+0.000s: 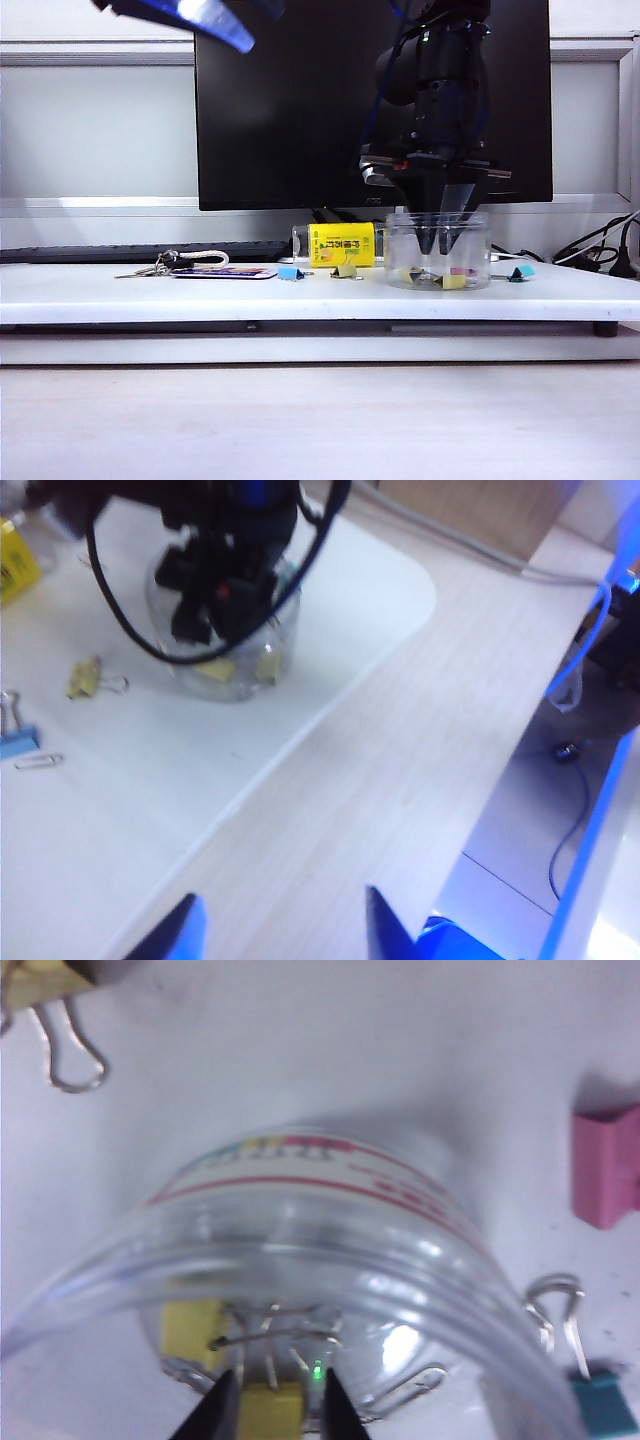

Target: Take the clips out of the round transparent plastic box and place them on the table.

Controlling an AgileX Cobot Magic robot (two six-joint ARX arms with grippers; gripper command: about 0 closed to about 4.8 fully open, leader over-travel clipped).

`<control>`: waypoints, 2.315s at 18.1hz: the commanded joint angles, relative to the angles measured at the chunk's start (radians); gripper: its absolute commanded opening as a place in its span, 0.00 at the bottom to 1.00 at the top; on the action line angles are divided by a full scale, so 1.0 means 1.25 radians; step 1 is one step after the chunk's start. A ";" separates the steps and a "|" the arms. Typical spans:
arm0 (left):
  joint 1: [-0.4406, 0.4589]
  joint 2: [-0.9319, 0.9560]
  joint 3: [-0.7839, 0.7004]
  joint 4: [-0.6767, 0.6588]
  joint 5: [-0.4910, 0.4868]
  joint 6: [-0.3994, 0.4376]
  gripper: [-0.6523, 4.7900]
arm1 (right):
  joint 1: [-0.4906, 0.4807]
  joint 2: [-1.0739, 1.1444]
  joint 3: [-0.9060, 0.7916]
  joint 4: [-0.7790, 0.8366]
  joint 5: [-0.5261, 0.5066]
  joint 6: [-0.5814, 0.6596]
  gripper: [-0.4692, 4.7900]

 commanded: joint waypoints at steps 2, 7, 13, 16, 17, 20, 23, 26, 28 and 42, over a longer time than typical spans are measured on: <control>-0.001 -0.001 0.002 0.002 0.008 -0.004 0.52 | -0.002 0.014 0.002 -0.002 0.032 0.002 0.30; -0.001 0.050 0.002 0.003 0.005 -0.036 0.52 | -0.002 0.017 0.002 0.002 0.032 0.002 0.30; -0.001 0.099 0.002 0.019 0.002 -0.036 0.52 | -0.005 0.037 0.002 0.003 0.032 0.002 0.30; -0.001 0.102 0.002 0.022 0.002 -0.036 0.52 | -0.006 0.050 0.002 0.010 0.032 0.002 0.30; -0.001 0.102 0.002 0.021 0.002 -0.035 0.52 | -0.006 0.051 0.002 0.016 0.032 0.002 0.30; 0.000 0.102 0.002 0.025 0.000 -0.035 0.52 | -0.006 0.052 0.002 0.021 0.032 0.002 0.23; 0.000 0.102 0.002 0.030 -0.001 -0.035 0.52 | -0.006 0.052 0.002 0.042 0.030 0.002 0.10; 0.000 0.102 0.002 0.029 -0.001 -0.035 0.52 | -0.006 0.051 0.002 0.053 0.030 0.002 0.09; 0.000 0.102 0.002 0.028 -0.005 -0.033 0.52 | -0.006 0.051 0.002 0.042 0.030 0.002 0.09; 0.001 0.102 0.002 -0.022 -0.131 0.058 0.52 | -0.006 -0.031 0.010 -0.013 0.037 -0.001 0.09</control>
